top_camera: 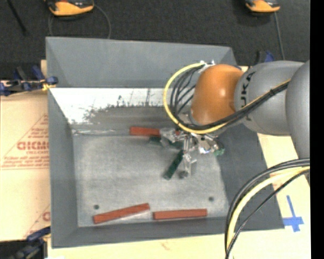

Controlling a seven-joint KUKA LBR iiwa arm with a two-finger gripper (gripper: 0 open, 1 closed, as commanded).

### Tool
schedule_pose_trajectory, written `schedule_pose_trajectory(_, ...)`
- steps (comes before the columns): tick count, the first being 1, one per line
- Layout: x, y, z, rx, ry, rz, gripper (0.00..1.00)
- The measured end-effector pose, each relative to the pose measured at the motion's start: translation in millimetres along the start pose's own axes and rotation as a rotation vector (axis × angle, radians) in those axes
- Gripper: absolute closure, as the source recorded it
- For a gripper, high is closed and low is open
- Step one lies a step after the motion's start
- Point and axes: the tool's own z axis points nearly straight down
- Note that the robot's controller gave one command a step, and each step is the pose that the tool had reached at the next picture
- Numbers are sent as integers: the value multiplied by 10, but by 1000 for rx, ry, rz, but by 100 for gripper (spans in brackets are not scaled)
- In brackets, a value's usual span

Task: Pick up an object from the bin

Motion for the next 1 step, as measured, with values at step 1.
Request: schedule_pose_trajectory(1,-37,-11,-42,4,-13,0,100)
